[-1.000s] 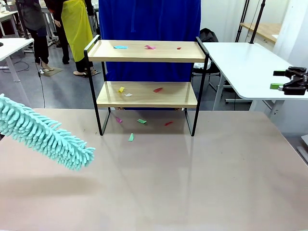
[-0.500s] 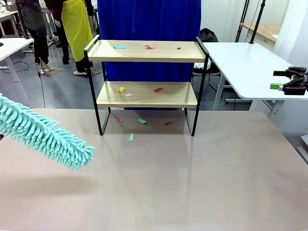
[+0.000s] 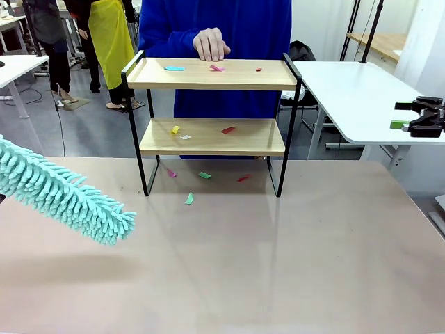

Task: Clean the shelf.
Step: Clean the specific section of the Shelf indicated by the human with the Duster.

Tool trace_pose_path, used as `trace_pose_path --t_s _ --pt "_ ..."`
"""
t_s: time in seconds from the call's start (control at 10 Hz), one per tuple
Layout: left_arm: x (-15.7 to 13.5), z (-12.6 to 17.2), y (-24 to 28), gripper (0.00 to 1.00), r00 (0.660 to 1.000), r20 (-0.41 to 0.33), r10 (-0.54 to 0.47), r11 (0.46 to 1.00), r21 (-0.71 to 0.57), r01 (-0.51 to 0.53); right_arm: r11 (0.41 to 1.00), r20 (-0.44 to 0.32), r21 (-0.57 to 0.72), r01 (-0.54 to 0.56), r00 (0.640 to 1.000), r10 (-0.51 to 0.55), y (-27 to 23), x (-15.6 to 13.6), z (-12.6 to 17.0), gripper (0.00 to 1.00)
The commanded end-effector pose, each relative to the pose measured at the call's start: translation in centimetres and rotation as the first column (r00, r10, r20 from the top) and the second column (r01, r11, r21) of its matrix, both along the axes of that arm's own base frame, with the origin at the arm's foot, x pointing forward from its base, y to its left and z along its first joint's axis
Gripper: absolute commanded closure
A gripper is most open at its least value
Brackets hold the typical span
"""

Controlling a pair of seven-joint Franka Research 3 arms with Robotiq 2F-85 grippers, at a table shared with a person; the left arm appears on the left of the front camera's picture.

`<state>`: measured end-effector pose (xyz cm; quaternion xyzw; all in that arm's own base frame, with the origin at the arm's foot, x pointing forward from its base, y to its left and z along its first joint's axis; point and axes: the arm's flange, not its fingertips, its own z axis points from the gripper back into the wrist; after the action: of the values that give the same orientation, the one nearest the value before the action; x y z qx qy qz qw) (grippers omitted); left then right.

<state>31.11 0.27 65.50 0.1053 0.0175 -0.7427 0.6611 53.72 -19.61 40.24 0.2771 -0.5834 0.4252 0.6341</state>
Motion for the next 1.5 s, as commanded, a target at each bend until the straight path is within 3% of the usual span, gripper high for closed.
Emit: trace_pose_path --t_s 0.0,1.1,1.2,1.4 --pt "-0.2 0.4 0.3 0.87 1.000 -0.005 -0.009 1.000 0.002 0.009 1.000 0.004 -0.001 -0.003 1.000 0.003 0.2 0.0 0.2 0.00" --pt "0.0 0.0 0.0 0.87 1.000 0.000 0.000 1.000 0.000 0.000 1.000 0.004 -0.001 -0.003 1.000 0.003 0.2 0.0 0.2 0.00" --pt "-0.7 1.9 0.1 0.87 1.000 0.015 -0.007 0.999 -0.035 0.007 1.000 0.004 -0.001 -0.003 1.000 0.003 0.2 0.0 0.2 0.00" --pt "-0.5 5.2 -2.0 0.87 0.999 -0.032 -0.039 0.988 -0.150 0.034 1.000 0.004 -0.001 -0.003 1.000 0.003 0.2 0.0 0.2 0.00"
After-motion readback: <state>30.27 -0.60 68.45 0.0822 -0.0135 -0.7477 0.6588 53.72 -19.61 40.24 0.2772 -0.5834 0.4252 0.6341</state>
